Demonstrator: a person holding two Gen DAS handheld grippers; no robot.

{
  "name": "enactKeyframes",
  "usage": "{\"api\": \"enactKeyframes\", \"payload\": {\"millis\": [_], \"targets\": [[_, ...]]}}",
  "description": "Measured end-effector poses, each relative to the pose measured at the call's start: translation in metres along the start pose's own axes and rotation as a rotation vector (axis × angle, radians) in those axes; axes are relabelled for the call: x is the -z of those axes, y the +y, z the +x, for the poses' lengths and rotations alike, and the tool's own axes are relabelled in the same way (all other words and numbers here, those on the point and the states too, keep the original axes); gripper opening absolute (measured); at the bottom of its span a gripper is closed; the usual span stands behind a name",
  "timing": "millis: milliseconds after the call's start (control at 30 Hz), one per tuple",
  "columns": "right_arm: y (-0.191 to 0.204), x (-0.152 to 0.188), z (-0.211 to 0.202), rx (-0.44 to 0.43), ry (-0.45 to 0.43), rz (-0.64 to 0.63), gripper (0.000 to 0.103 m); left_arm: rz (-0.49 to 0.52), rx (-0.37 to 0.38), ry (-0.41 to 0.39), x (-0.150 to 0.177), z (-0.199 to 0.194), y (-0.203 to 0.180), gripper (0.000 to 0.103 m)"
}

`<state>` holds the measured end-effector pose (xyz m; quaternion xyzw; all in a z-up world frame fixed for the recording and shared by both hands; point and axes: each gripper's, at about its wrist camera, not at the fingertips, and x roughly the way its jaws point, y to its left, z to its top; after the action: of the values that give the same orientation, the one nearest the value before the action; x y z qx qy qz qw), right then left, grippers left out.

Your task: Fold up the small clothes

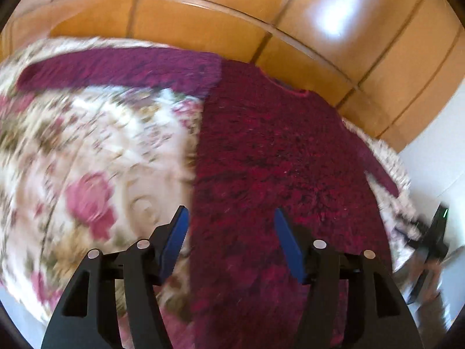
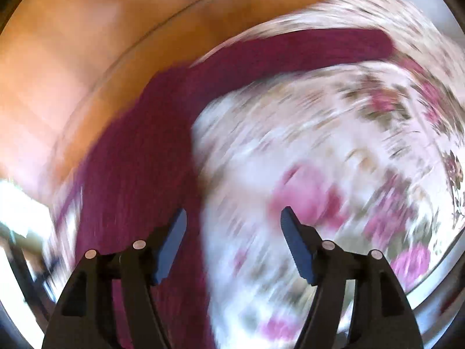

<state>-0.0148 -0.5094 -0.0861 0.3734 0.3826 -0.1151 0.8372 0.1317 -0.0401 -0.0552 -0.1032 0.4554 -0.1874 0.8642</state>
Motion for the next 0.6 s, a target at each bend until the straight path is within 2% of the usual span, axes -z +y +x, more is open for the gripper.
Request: {"api": "enactKeyframes", "payload": {"millis": [100, 200, 300, 433, 500, 567, 600], "targets": [[-0.05, -0.052, 0.015, -0.024, -0.1, 0.266, 0.068, 0.062, -0.012, 0.019, -0.001, 0.021, -0.026, 0.064], [-0.084, -0.09, 0.028, -0.03, -0.177, 0.43, 0.068, 0.124, -0.024, 0.037, 0.001, 0.038, -0.046, 0.064], [-0.106, -0.12, 0.045, -0.028, -0.207, 0.54, 0.066, 0.149, -0.027, 0.068, 0.004, 0.049, -0.053, 0.064], [-0.117, -0.153, 0.063, -0.005, -0.216, 0.554, 0.062, 0.16, -0.051, 0.099, 0.008, 0.062, -0.051, 0.064], [-0.118, -0.163, 0.074, 0.012, -0.212, 0.537, 0.06, 0.153, -0.052, 0.102, 0.007, 0.066, -0.05, 0.069], [-0.113, -0.175, 0.086, 0.059, -0.197, 0.497, 0.052, 0.152, -0.053, 0.103, 0.006, 0.069, -0.052, 0.074], [-0.111, -0.175, 0.094, 0.1, -0.187, 0.475, 0.034, 0.16, -0.061, 0.104, 0.006, 0.07, -0.054, 0.075]]}}
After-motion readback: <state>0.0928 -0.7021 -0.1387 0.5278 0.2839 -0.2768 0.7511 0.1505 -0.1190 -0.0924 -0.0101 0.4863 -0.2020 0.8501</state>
